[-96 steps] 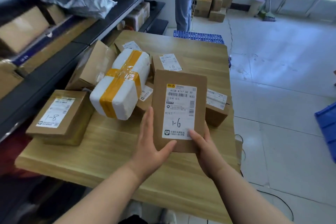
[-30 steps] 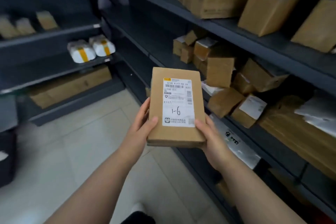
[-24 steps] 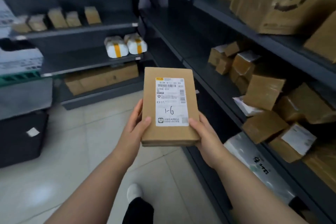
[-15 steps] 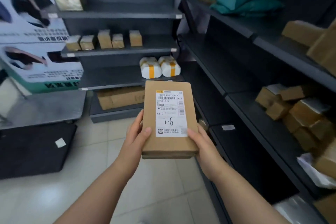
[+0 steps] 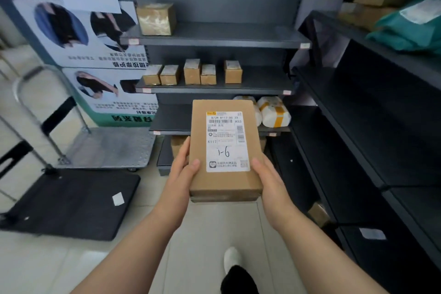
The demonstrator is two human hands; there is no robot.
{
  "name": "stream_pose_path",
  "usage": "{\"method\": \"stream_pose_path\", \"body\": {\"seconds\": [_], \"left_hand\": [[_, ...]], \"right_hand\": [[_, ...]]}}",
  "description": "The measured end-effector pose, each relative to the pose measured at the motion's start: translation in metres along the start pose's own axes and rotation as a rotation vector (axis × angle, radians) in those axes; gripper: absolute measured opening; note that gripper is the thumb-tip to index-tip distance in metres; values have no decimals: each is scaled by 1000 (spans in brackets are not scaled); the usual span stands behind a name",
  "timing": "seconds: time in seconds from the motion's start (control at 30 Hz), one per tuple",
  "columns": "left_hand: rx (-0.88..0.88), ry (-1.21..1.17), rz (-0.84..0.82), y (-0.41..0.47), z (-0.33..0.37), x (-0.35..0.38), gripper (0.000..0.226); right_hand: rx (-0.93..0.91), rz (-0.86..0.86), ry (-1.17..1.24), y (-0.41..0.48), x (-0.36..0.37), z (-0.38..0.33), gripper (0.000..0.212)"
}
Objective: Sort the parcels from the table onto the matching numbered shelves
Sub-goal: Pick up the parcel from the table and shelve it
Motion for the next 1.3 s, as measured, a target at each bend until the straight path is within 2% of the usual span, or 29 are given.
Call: {"method": "stream_pose_path", "body": {"seconds": [0.1,0.17,0.3,0.33,0.4,0.53,0.67,0.8,0.93,1.03,1.1,1.2,1.3], "left_hand": [[22,-21,64,42,3,-13,63],[36,-38,103,75,6,-24,65],[43,-29,201,149,18,-41,54],[40,-31,217,168,22,-44,50],[29,-23,228,205,31,-48,45],[50,-28,274,269,42,-56,43],[57,9,253,323,56,-63,44],[60,65,240,377,72,-81,68],[68,75,210,433,82,-103,63],[80,83,168,476,91,-123,82],[86,100,148,504,100,-137,87],[85,136,87,545,112,-155,81],[70,138,53,579,116,-171,64]], "right_hand": [[-22,-45,7,54,0,-8,31],[-32,-83,3,93,1,-13,32],[-52,-155,10,173,5,-38,68],[-66,-156,4,193,4,-46,70],[-90,-164,-19,229,2,-63,65],[-124,-212,-74,293,-3,-87,71],[-159,-214,-107,350,-3,-106,66],[-185,-206,-98,403,5,-125,68],[-235,-183,-143,459,19,-146,58],[-246,-119,-170,504,32,-160,64],[-239,-68,-154,531,42,-168,57],[-232,1,-119,565,55,-180,48],[-246,78,-137,594,62,-189,46]]}}
Point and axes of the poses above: each hand's wrist, its own y-axis towards the middle knuckle, its own x-axis out of the palm, z = x × y, the point moved 4 cm from there along y, towards the middle knuckle, and after that the axes turned 7 degrees about -z, right-handed, at the moved point
